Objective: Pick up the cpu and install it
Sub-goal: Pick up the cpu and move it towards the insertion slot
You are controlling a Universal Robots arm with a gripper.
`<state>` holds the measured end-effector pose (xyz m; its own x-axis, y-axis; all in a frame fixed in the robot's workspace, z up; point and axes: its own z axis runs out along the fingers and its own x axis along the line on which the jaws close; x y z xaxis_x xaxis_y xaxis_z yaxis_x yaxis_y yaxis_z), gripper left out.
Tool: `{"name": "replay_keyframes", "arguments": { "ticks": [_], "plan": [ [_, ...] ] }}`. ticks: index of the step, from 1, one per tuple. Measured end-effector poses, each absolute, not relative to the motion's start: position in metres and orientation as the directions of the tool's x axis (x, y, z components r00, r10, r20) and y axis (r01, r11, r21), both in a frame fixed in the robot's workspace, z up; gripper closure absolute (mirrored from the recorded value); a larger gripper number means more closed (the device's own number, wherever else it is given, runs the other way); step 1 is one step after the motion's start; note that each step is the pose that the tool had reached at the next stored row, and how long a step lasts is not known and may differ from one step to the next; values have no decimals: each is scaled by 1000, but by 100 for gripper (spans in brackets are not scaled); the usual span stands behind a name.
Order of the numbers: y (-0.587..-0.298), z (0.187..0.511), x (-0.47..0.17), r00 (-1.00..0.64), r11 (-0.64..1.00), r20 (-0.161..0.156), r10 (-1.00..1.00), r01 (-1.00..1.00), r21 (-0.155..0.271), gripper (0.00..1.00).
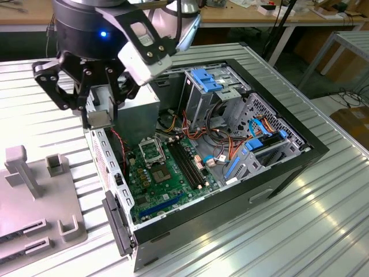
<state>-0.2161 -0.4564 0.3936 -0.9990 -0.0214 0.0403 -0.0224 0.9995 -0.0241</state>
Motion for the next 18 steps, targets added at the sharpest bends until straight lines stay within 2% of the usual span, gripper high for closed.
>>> {"name": "replay_keyframes", "arguments": {
  "ticks": [18],
  "plan": [
    [-456,394,-147,-999,999,41,-21,-22,-24,53]
  ]
}}
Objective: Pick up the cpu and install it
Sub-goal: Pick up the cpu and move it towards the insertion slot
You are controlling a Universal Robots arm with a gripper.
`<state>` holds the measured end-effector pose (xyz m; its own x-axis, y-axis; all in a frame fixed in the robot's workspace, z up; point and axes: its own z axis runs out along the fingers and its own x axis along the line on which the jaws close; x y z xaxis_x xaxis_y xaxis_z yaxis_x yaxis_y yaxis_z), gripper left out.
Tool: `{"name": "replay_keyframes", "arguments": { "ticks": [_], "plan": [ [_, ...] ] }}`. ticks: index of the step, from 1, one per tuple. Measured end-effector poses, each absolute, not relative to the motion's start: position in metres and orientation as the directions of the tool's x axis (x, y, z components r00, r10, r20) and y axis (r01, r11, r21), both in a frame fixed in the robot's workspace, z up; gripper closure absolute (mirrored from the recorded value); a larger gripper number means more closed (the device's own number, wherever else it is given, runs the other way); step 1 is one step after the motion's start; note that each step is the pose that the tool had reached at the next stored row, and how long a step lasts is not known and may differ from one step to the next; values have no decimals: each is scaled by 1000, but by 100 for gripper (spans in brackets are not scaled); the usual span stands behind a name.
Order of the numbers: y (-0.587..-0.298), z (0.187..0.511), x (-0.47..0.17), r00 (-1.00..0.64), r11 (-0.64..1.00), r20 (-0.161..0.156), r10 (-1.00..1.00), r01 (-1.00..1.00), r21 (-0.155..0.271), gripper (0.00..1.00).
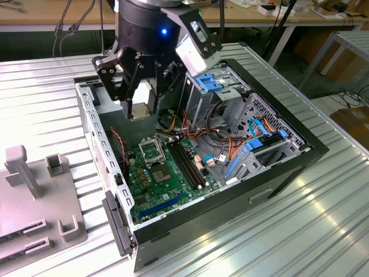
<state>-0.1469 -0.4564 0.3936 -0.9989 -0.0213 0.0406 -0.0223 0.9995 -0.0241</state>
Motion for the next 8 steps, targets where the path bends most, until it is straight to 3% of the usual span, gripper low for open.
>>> {"name": "replay_keyframes", "arguments": {
  "ticks": [8],
  "plan": [
    [-456,394,-137,-999,999,41,-21,-22,-24,53]
  ]
}}
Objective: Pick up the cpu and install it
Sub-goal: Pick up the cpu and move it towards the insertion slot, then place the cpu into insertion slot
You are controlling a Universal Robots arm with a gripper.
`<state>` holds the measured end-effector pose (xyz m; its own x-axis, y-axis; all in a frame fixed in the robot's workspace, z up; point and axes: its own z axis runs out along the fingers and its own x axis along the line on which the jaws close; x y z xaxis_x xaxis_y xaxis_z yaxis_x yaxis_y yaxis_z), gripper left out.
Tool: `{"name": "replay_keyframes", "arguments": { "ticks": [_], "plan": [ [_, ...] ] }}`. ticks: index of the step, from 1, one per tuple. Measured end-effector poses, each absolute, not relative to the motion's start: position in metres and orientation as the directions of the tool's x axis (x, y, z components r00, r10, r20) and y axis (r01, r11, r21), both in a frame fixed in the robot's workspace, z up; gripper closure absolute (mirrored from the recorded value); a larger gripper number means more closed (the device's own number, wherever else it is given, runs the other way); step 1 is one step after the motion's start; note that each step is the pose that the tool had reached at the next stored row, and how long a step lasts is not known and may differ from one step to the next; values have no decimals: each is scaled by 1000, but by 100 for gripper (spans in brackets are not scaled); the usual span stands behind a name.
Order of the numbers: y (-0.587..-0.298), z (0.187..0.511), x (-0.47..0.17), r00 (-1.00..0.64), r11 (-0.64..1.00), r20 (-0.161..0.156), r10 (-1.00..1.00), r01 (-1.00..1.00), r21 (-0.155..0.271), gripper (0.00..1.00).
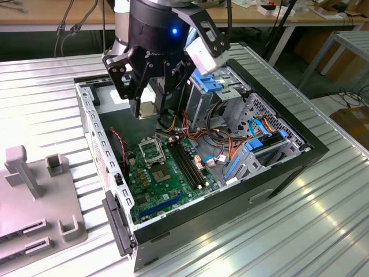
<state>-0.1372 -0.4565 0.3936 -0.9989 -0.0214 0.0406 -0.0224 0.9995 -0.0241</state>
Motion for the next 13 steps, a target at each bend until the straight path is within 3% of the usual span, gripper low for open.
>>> {"name": "replay_keyframes", "arguments": {
  "ticks": [3,4,13],
  "plan": [
    [-456,394,-137,-999,999,41,-21,-22,-24,53],
    [-456,391,-129,-1000,999,-20,-21,-20,-25,53],
    [-456,390,-115,-1000,1000,-20,-16,-16,-24,53]
  ]
}}
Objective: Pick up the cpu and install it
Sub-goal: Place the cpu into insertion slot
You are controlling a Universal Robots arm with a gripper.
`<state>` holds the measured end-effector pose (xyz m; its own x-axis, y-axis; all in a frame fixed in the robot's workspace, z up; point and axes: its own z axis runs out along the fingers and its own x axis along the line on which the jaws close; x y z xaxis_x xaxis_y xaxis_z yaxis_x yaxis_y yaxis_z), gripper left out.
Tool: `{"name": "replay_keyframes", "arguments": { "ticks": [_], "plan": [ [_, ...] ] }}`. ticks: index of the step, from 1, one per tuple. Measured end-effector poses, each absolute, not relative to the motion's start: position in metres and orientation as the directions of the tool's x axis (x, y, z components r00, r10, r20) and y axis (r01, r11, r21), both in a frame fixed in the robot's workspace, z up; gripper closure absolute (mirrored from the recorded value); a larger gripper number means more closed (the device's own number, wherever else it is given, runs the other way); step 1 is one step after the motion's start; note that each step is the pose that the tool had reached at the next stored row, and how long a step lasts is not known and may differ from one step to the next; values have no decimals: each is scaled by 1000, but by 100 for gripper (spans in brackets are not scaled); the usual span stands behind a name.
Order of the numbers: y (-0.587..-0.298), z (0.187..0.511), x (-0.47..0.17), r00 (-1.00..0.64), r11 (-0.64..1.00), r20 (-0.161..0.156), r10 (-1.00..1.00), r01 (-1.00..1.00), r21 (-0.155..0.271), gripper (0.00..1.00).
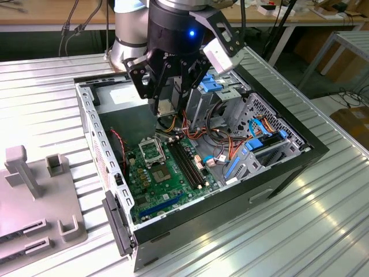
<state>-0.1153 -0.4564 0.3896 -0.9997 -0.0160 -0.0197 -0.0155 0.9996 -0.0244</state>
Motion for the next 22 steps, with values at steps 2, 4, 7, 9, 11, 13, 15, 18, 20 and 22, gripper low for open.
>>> {"name": "replay_keyframes", "arguments": {
  "ticks": [2,4,7,9,11,13,15,18,20,22],
  "plan": [
    [-456,389,-115,-1000,1000,-20,-16,-16,-24,53],
    [-456,388,-115,-1000,1000,-20,-16,-16,-24,53],
    [-456,387,-115,-1000,1000,-20,-16,-16,-24,53],
    [-456,386,-115,-1000,1000,-20,-16,-16,-24,53],
    [-456,385,-115,-1000,1000,-20,-16,-16,-24,53],
    [-456,385,-115,-1000,1000,-20,-16,-16,-24,53],
    [-456,384,-115,-1000,1000,-20,-16,-16,-24,53],
    [-456,383,-115,-1000,1000,-20,-16,-16,-24,53],
    [-456,383,-115,-1000,1000,-20,-16,-16,-24,53],
    [-456,382,-115,-1000,1000,-20,-16,-16,-24,53]
  ]
}}
